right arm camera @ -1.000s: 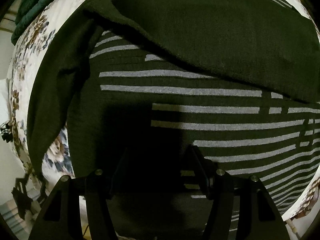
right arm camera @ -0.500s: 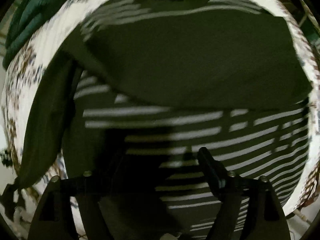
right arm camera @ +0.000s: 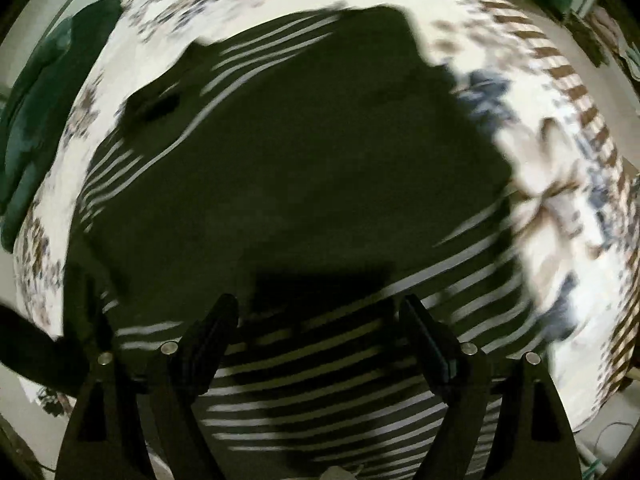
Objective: Fold small clothes
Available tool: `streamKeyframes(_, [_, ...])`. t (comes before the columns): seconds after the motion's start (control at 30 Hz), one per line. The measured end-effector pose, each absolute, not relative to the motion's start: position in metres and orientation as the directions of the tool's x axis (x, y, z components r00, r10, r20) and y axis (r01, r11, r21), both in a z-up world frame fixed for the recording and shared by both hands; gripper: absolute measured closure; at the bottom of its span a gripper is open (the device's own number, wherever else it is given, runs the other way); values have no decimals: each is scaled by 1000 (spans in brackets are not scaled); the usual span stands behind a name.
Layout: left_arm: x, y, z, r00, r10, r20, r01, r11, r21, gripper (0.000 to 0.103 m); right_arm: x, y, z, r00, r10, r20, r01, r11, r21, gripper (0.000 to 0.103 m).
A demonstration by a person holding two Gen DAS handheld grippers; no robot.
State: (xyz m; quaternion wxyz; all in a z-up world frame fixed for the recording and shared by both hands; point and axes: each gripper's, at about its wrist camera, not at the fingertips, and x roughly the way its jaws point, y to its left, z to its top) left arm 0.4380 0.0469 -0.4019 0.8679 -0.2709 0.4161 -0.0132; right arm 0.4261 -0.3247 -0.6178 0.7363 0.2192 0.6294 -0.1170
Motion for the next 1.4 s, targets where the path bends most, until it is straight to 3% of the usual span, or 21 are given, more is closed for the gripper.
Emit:
streamKeyframes(0.13, [459, -119, -428, 543, -433, -720, -8, 854, -520, 92, 418, -390, -622, 170, 59, -984, 471, 872, 134, 19])
streamKeyframes(0.23, [461, -206, -439, 468, -490, -735, 71, 851, -521, 92, 408, -447, -624, 149, 35, -988, 497, 861, 105, 19])
streamKeyframes(0.43, [444, -295, -460, 364, -441, -820, 162, 897, -411, 84, 390, -523, -622, 133, 61, -989, 528, 840, 123, 19])
streamKeyframes(0.47, [440, -295, -460, 371, -409, -833, 166, 912, -374, 79, 387, -535, -620, 150, 87, -985, 520, 840, 153, 19])
streamKeyframes(0.57, [428, -267, -455, 417, -361, -834, 153, 932, -327, 46, 383, -563, -607, 174, 123, -977, 502, 842, 196, 19])
streamKeyframes(0.6, [423, -252, -451, 441, -333, -834, 139, 943, -303, 26, 381, -567, -601, 180, 131, -975, 495, 844, 205, 19])
streamKeyframes(0.63, [417, -235, -447, 464, -306, -831, 125, 952, -281, 13, 383, -569, -596, 189, 141, -972, 486, 847, 217, 19])
streamKeyframes(0.9, [395, -67, -457, 507, -18, -862, -129, 987, -97, 8, 461, -506, -568, 261, 241, -935, 339, 884, 323, 19])
streamKeyframes(1.1, [395, 24, -503, 409, 127, -904, -306, 952, -5, 8, 519, -441, -583, 217, 199, -956, 179, 954, 240, 19])
streamKeyframes(1.23, [410, 38, -527, 379, 161, -911, -331, 943, 29, 8, 544, -386, -604, 127, 155, -980, -63, 987, 148, 19])
streamKeyframes(1.3, [419, 42, -536, 371, 161, -915, -334, 942, 31, 8, 551, -359, -623, 67, 74, -995, -204, 977, 59, 36])
streamKeyframes(1.33, [422, 43, -539, 364, 160, -918, -334, 942, 32, 8, 554, -354, -628, 70, 22, -997, -229, 973, 5, 67])
streamKeyframes(1.37, [426, 44, -543, 359, 155, -920, -331, 943, 29, 8, 561, -356, -631, 82, -25, -996, -219, 975, -42, 74])
streamKeyframes(1.4, [431, 45, -547, 357, 148, -922, -326, 945, 26, 8, 571, -367, -629, 102, -34, -994, -159, 986, -50, 74])
